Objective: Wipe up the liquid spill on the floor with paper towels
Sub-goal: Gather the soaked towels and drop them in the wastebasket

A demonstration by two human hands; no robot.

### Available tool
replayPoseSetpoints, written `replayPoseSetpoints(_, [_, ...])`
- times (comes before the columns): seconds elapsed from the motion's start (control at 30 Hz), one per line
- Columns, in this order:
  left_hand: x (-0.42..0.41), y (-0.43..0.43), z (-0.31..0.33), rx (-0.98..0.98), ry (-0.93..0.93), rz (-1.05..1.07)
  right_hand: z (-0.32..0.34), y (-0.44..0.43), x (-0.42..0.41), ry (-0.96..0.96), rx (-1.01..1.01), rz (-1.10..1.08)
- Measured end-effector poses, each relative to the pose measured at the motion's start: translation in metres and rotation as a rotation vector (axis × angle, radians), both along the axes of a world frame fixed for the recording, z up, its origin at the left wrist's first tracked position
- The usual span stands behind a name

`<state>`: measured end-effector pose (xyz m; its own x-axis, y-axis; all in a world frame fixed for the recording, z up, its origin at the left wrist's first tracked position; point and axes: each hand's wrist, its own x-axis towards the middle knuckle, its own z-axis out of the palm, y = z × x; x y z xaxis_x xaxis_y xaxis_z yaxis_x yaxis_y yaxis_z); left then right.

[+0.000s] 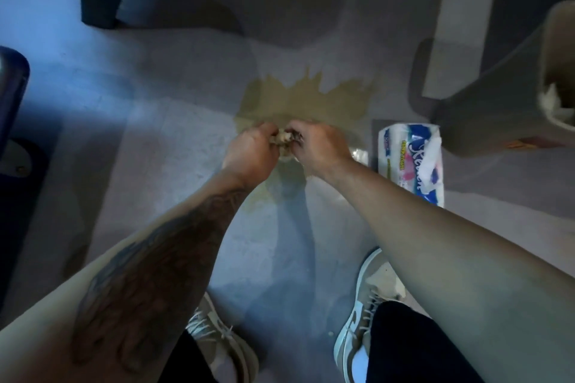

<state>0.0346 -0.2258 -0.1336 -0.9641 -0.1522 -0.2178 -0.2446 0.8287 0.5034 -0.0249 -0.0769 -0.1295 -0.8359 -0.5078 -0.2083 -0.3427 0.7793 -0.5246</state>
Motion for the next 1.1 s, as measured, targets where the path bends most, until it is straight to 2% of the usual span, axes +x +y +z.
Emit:
replayPoseSetpoints(0.2, [-0.075,0.042,0.072,-0.053,0.127,-0.078,0.069,0.046,-0.065,0.109,-0.066,-0.092])
replayPoseSetpoints(0.3, [-0.115,0.078,0.102,-0.061,0.178,-0.126,0.103,0.087,-0.089,0.171,-0.108,-0.16])
replayPoseSetpoints(0.43, [-0.164,0.146,0.144,-0.177,0.278,-0.265,0.149,0.16,-0.115,0.284,-0.104,-0.27])
replayPoseSetpoints(0.57, [-0.195,0.233,0.181,-0.012,0.229,-0.292,0.181,0.239,-0.125,0.336,-0.124,-0.394])
replayPoseSetpoints(0.7, [-0.204,0.306,0.186,0.118,0.208,-0.367,0.186,0.307,-0.118,0.306,-0.093,-0.555])
replayPoseSetpoints(0.83, [-0.194,0.345,0.176,0.127,0.128,-0.413,0.168,0.342,-0.107,0.274,-0.051,-0.651])
replayPoseSetpoints(0.9, [-0.187,0.351,0.17,0.101,0.081,-0.427,0.158,0.349,-0.102,0.246,-0.033,-0.649])
replayPoseSetpoints(1.03, [-0.182,0.332,0.159,0.053,0.046,-0.453,0.146,0.341,-0.092,0.26,0.131,-0.639])
replayPoseSetpoints(1.1, [-0.177,0.313,0.153,0.04,0.101,-0.435,0.145,0.327,-0.084,0.312,0.077,-0.64])
